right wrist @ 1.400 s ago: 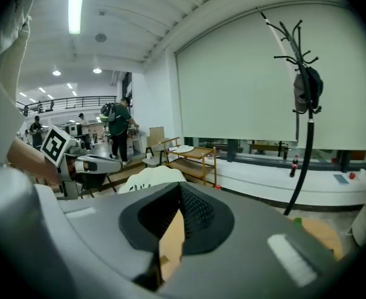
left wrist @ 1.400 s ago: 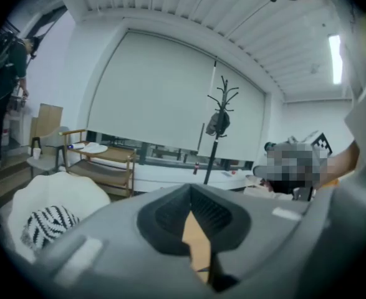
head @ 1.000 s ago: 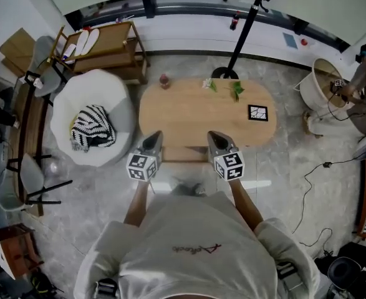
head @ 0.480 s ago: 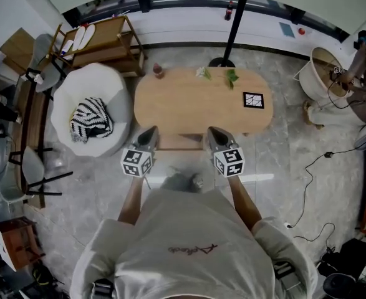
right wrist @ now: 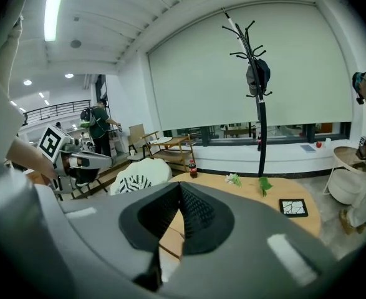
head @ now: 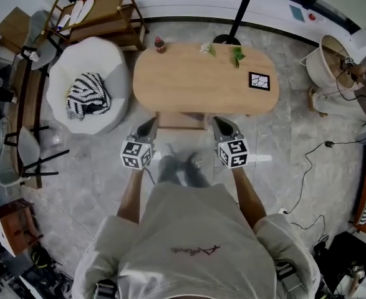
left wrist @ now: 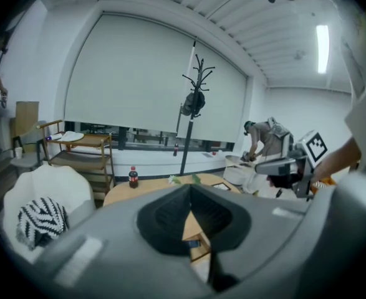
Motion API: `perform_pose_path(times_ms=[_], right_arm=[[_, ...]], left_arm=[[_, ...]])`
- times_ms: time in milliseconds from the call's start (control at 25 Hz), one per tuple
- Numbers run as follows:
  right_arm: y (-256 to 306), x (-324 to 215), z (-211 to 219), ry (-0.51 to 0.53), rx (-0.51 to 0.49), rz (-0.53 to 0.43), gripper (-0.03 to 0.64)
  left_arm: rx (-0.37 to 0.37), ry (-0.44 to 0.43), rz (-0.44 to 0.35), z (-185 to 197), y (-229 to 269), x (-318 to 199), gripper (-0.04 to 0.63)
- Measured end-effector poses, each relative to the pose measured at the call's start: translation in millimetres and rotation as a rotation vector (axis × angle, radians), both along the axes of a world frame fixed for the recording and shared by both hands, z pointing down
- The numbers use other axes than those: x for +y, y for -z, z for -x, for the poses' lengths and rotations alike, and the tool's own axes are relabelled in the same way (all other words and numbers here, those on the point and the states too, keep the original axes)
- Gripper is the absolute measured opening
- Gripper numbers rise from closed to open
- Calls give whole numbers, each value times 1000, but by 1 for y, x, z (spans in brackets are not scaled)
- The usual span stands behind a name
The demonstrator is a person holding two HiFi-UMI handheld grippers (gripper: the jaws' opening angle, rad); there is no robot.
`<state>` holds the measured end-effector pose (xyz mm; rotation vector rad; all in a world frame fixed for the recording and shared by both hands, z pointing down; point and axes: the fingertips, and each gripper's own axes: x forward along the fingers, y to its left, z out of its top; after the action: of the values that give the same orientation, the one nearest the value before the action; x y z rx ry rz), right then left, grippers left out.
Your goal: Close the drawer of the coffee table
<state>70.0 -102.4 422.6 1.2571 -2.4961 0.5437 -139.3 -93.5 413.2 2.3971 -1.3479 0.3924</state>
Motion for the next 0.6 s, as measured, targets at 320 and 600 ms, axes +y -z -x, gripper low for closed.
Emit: perform_pose_path(times_ms=[320, 600], right_arm=[[-36, -19, 19, -32, 31, 43, 5], [-89, -24, 39, -73, 54, 92, 5]], left_arm=[[12, -26, 57, 29, -43, -11, 0], [28, -58, 101, 56, -95, -16, 0]])
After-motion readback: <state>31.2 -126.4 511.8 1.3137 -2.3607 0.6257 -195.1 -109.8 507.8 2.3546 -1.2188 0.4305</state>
